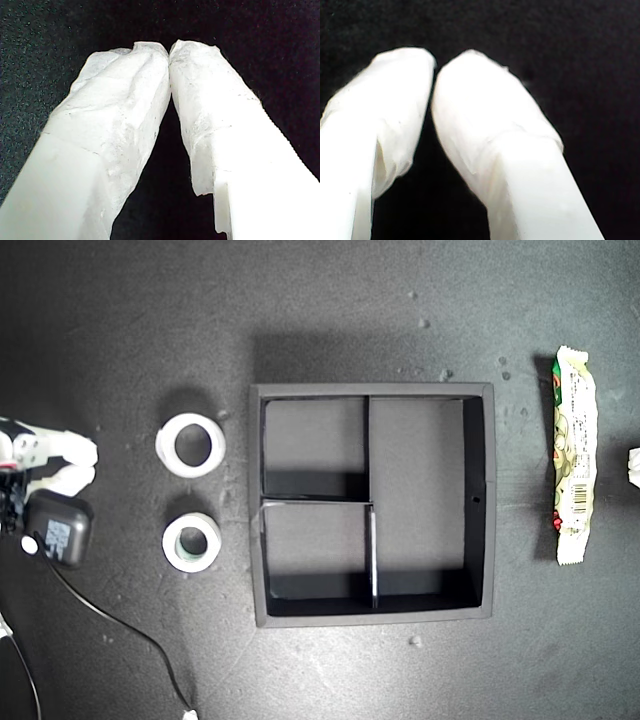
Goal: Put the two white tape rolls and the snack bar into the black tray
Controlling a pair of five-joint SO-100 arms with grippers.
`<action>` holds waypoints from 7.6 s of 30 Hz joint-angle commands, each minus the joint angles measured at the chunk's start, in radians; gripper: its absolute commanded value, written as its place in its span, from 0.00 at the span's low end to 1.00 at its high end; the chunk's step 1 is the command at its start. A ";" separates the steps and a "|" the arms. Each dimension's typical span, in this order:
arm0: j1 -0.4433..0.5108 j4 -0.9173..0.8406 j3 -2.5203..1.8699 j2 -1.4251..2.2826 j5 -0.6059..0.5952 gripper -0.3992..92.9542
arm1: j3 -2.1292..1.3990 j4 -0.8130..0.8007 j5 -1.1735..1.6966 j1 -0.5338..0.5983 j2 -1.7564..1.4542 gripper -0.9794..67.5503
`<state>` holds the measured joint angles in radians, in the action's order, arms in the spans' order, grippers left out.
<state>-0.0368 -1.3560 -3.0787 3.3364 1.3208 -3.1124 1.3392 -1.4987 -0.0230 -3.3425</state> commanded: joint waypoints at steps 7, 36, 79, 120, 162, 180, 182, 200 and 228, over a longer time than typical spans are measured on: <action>0.003 -0.040 -0.060 0.051 -0.008 0.01 | -0.012 0.002 0.094 0.000 -0.006 0.01; -0.067 -0.040 -0.060 0.051 0.018 0.01 | -0.012 0.002 0.094 -0.012 -0.006 0.01; 0.049 0.541 0.239 -0.227 -0.284 0.15 | 0.611 -0.474 0.778 -0.150 0.426 0.18; 0.060 0.515 0.945 -1.514 -0.399 0.16 | 1.114 -0.046 1.000 0.052 1.295 0.32; 0.021 -0.476 2.589 -2.223 -0.652 0.01 | 1.385 0.081 1.071 0.150 1.661 0.13; -0.003 -0.477 2.879 -2.626 -0.615 0.01 | 2.427 0.156 1.207 0.267 2.322 0.15; -0.009 -0.477 2.875 -2.628 -0.615 0.01 | 2.499 0.164 1.215 0.256 2.385 0.15; 0.029 -0.479 2.770 -2.462 -0.621 0.21 | 2.660 0.413 1.236 0.199 2.401 0.53; 0.480 0.304 1.065 -1.335 -0.035 0.17 | 1.413 0.170 0.532 0.147 1.391 0.01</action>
<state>0.4310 -1.1106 -2.0095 2.0264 1.2747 -1.6536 1.5539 -0.9204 0.1135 -1.9067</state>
